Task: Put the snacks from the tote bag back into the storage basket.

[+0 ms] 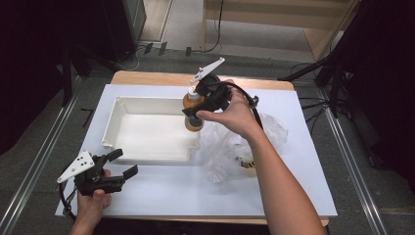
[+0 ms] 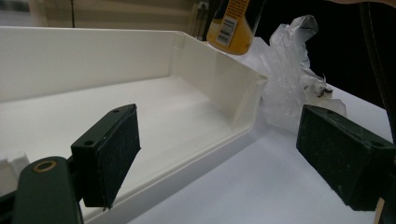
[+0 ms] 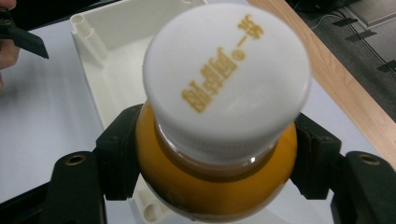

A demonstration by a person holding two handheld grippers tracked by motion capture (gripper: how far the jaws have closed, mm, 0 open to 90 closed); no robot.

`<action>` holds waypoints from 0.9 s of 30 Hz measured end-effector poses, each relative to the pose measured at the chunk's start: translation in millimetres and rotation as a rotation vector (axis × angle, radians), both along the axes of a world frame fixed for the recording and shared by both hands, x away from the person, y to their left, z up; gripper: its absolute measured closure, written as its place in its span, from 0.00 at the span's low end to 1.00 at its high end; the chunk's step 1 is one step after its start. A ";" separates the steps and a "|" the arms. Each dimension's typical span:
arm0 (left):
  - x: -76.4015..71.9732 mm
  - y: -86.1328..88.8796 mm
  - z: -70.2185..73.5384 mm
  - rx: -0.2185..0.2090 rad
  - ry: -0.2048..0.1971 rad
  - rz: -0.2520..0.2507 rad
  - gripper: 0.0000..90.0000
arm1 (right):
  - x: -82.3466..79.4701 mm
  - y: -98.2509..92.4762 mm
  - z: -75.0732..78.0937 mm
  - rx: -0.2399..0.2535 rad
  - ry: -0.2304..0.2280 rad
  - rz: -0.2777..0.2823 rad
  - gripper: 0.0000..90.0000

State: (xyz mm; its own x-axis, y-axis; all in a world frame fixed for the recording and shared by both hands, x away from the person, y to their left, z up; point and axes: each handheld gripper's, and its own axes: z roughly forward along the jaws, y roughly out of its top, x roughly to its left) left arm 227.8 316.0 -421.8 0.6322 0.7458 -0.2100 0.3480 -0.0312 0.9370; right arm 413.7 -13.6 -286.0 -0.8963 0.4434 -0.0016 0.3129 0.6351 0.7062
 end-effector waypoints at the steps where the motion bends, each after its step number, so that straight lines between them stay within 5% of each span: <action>1: 0.1 -0.1 -0.1 -0.001 0.000 0.000 0.15 | 0.0 0.4 0.0 0.000 0.000 -0.001 0.34; 27: 0.4 1.4 -0.2 0.003 0.002 -0.001 0.15 | 2.7 16.8 -16.1 0.000 0.016 0.007 0.34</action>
State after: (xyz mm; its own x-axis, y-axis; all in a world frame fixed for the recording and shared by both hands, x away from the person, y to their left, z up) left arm 228.3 317.4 -422.0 0.6325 0.7459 -0.2091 0.3500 -0.0344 0.9361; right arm 416.4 3.3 -302.0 -0.8994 0.4369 0.0128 0.3197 0.6375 0.7010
